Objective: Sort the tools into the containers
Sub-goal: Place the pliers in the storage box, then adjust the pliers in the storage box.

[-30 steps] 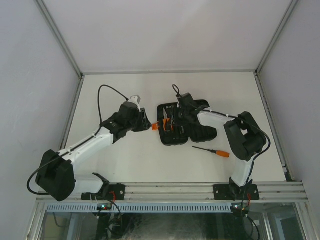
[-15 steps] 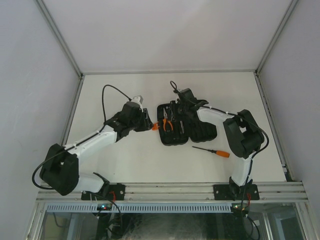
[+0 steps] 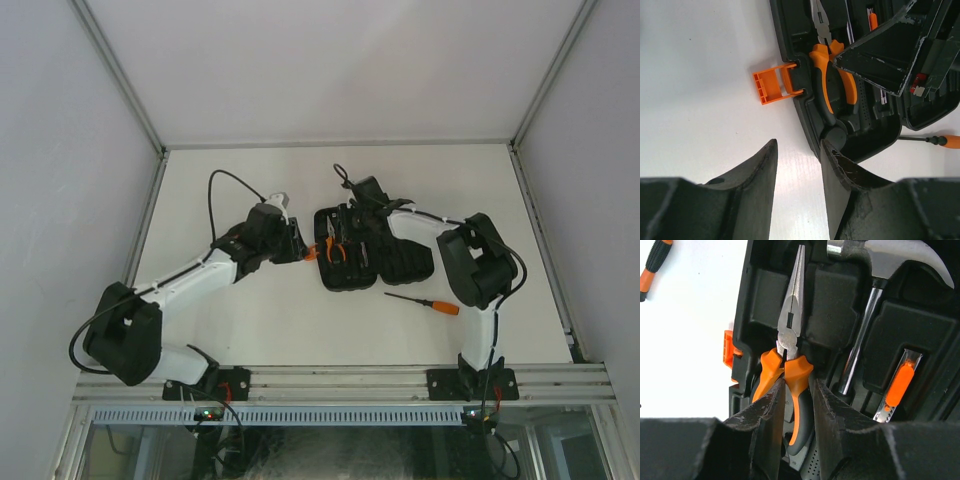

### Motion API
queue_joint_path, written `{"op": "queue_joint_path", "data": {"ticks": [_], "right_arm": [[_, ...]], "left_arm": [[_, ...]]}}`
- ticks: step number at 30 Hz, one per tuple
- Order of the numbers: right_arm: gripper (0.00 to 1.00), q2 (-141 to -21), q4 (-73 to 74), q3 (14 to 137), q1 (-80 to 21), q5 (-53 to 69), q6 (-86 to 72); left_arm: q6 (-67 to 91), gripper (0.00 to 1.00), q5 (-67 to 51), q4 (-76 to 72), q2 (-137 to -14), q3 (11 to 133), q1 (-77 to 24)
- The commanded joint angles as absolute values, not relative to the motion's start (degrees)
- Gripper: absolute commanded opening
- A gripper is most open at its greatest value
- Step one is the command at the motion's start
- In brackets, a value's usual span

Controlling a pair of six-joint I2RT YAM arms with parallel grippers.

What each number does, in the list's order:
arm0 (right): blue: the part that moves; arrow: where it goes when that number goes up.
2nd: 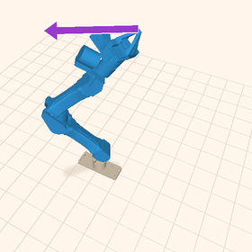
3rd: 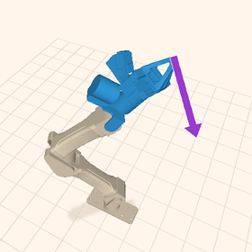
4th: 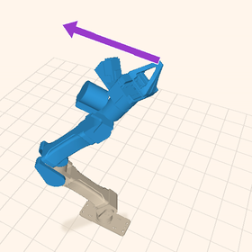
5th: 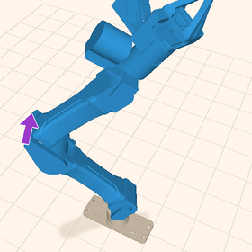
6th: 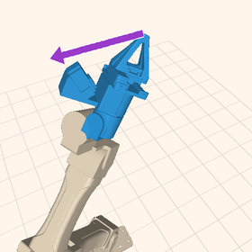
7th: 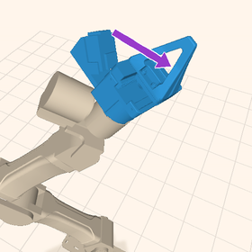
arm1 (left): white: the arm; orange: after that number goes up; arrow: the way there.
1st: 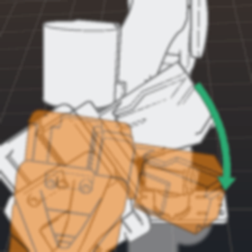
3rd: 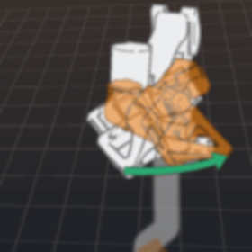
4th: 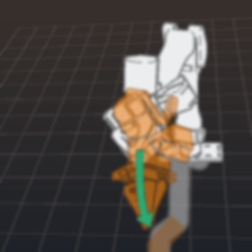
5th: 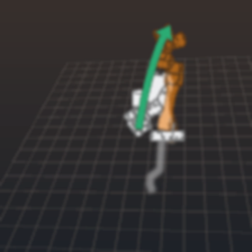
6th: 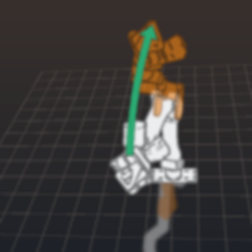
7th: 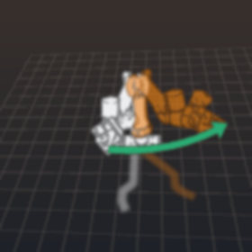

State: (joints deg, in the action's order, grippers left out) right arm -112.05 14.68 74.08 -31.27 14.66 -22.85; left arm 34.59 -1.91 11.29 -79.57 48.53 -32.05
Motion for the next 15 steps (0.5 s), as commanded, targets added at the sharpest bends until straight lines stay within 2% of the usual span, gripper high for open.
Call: {"op": "queue_joint_path", "data": {"ticks": [1, 15], "right_arm": [[0.27, -112.7, 15.7, 77.0, -31.8, 13.7, -21.1], [0.14, -112.6, 16.5, 77.6, -32.4, 9.7, -22.4]], "left_arm": [[35.2, 0.44, -3.0, 8.7, -80.3, 48.4, -31.7], [35.7, 0.43, -4.5, 2.8, -88.0, 50.3, -31.6]]}}
